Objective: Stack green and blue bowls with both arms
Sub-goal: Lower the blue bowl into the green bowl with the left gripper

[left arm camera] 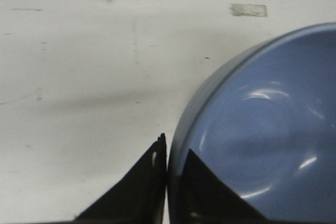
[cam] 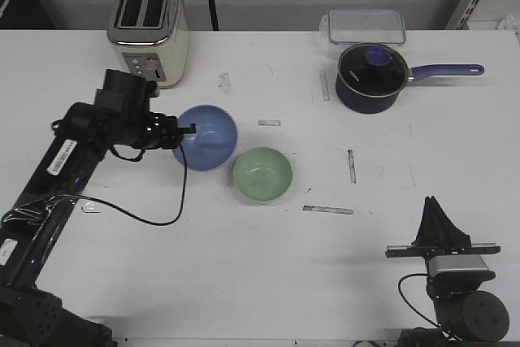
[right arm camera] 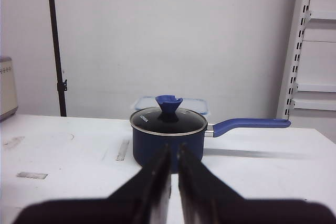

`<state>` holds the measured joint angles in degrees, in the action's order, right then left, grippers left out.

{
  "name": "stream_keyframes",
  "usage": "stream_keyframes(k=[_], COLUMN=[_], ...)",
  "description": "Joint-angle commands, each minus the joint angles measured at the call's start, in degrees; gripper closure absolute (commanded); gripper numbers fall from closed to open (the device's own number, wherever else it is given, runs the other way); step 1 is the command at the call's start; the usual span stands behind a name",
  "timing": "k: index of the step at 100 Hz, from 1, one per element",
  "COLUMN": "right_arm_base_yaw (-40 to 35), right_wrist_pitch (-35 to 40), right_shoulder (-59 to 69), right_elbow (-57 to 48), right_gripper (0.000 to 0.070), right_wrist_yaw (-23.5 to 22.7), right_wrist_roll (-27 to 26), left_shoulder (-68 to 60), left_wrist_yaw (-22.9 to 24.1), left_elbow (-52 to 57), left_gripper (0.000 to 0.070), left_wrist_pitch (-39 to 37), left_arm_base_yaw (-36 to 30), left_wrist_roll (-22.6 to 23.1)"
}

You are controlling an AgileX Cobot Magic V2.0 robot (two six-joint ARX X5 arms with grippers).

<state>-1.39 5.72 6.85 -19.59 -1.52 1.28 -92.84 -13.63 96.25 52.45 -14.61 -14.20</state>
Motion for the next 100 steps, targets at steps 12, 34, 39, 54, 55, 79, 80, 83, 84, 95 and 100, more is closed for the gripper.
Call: stream_keyframes(k=[12,34,39,54,55,79,80,83,84,95,100], right_arm_base_yaw=[0.11,0.11,0.11,0.11,0.11,0.11,0.11,0.11,0.11,0.11,0.11], right_wrist_pitch=[-0.57,-0.57,-0.57,-0.59,-0.57,-0.57,-0.57,-0.57,-0.57,-0.57,-0.57], right_shoulder=[-0.13,-0.13,-0.13,-0.13,-0.13,-0.13,-0.13,-0.13,-0.13,-0.13,-0.13], right_elbow=[-0.33,-0.33,-0.33,-0.33,-0.33,-0.33,-0.33,-0.33,-0.33,-0.33,-0.33], right_gripper=[0.0685,0.0685,0.0685,0.0685,0.0685,0.0685,0.0685,0.0685,0.0685,0.0685,0.0685], right_wrist_yaw=[0.02,0.04,0.04,0.04,0.02,0.04,0.04,0.04,0.04,0.02,0.04], right_wrist_roll=[0.07,0.07,0.07,0.07,0.07,0.07,0.07,0.07,0.07,0.07,0.07], left_shoulder=[-6.12,-11.23,-12.37,-15.32,-15.52,-16.70,-16.70,-16.70,-16.70,-16.70,-16.68], left_wrist_yaw=[0.07,0.07,0.07,0.44,0.66,5.84,5.84,5.77,5.73,5.44,5.44], left_elbow=[3.93,4.72,4.72,4.72,4.72,4.72,4.72,4.72,4.72,4.72,4.72], left_gripper=[0.0699,0.0697,0.0697,0.0696,0.0696,0.0648,0.0648,0.0647,0.0646,0.0551,0.0477], left_wrist_pitch=[-0.13,-3.69,-4.79,-6.32,-6.32,-6.62,-6.69,-6.80,-6.82,-6.82,-6.84], left_arm_base_yaw=[-7.37,-14.36,-15.39,-17.20,-17.27,-17.92,-17.92,-17.92,-17.92,-17.94,-18.10], left_wrist_roll=[-2.84,-5.40,-5.88,-6.75,-6.75,-6.91,-6.91,-6.91,-6.91,-6.91,-6.91])
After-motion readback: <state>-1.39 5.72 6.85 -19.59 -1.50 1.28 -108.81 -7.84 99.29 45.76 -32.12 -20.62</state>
